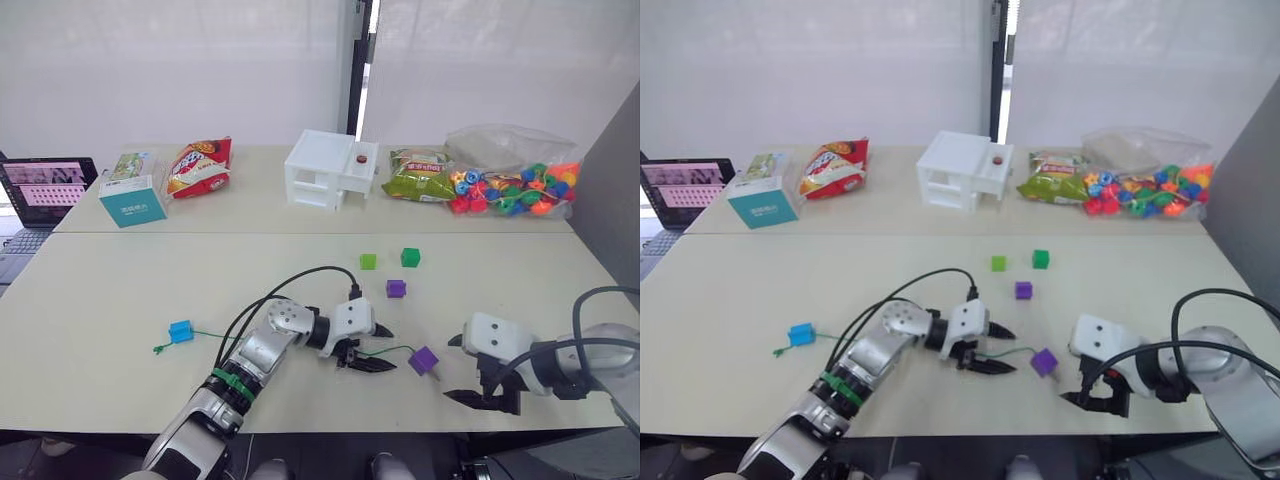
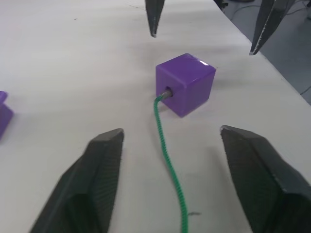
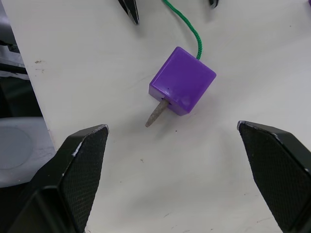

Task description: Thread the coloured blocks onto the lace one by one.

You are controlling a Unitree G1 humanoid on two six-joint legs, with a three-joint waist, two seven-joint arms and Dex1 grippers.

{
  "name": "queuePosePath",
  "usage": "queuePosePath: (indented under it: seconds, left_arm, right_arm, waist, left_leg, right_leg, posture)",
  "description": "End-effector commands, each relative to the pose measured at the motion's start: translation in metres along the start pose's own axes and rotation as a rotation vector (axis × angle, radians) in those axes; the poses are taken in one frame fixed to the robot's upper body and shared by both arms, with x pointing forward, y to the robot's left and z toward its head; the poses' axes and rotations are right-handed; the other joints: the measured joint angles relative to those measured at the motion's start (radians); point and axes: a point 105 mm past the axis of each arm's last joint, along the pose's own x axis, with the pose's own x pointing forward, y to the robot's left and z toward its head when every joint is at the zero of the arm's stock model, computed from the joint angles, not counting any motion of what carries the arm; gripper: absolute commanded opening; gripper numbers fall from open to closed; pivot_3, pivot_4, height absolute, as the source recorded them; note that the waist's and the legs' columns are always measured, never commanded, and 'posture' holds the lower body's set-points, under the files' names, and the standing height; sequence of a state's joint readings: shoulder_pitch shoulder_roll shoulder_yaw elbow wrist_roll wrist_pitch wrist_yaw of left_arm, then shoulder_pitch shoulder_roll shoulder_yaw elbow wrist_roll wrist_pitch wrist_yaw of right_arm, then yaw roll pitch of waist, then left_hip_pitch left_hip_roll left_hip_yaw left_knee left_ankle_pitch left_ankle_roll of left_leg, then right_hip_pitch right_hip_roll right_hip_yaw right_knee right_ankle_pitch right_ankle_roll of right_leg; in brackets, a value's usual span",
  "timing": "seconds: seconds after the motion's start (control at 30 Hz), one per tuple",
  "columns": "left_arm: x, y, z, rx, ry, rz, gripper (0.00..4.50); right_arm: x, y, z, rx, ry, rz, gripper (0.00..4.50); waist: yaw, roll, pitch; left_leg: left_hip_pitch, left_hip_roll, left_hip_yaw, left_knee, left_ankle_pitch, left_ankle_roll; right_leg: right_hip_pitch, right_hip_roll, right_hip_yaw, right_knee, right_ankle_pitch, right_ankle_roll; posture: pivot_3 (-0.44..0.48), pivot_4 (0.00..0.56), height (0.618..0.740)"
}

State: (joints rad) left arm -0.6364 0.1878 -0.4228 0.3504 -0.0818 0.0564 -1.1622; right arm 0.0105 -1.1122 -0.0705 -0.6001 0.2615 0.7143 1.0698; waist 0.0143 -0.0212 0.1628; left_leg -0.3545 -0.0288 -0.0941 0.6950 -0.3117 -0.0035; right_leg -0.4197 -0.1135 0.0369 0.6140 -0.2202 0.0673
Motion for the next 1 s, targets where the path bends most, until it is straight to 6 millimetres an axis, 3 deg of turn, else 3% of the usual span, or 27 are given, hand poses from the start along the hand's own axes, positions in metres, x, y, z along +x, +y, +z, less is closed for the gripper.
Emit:
queuePosePath:
  seconds: [0.03,0.37,0.57,0.93,1.0]
  left_arm:
    - [0.007,0.004,0.027,0.095,-0.086,-0.039,4.48]
    - [0.049,-0.020,0.031,0.292,-0.025,-0.342,4.48]
    - [0.060,-0.006,0.027,0.377,0.051,-0.335,4.48]
    - [0.077,-0.004,0.029,0.390,0.075,-0.347,4.48]
    - [0.077,-0.004,0.027,0.413,0.097,-0.354,3.92]
  right_arm:
    - [-0.003,0.002,0.008,-0.001,-0.028,-0.002,4.50]
    - [-0.003,0.012,0.006,0.089,-0.032,-0.049,4.50]
    - [-0.003,0.023,0.002,0.143,-0.037,-0.083,4.50]
    - [-0.003,0.029,0.003,0.161,-0.046,-0.111,4.50]
    - [-0.003,0.029,0.003,0.161,-0.043,-0.111,4.50]
  waist:
    - [0.000,0.000,0.000]
    - [-0.001,0.000,0.000]
    - [0.002,-0.001,0.000]
    - [-0.001,-0.001,0.000]
    - [-0.001,-0.001,0.000]
  left_leg:
    - [0.000,0.000,0.000,0.000,0.000,0.000]
    - [0.000,0.000,0.000,0.000,0.000,0.001]
    - [-0.001,-0.001,0.000,0.001,-0.001,0.001]
    - [-0.001,-0.001,0.000,0.001,-0.001,0.002]
    - [0.000,-0.001,0.000,0.001,-0.001,0.002]
  right_leg:
    - [0.000,0.000,0.000,0.000,0.000,0.000]
    - [0.000,0.000,0.000,0.000,0.000,0.000]
    - [0.002,0.000,0.000,-0.001,0.001,0.001]
    - [0.001,0.000,0.000,-0.001,0.001,0.001]
    - [0.001,0.000,0.000,-0.001,0.001,0.001]
  posture:
    - [0.000,0.150,0.740]
    - [0.000,0.150,0.740]
    - [0.000,0.150,0.740]
    - [0.000,0.150,0.740]
    - [0.000,0.150,0.740]
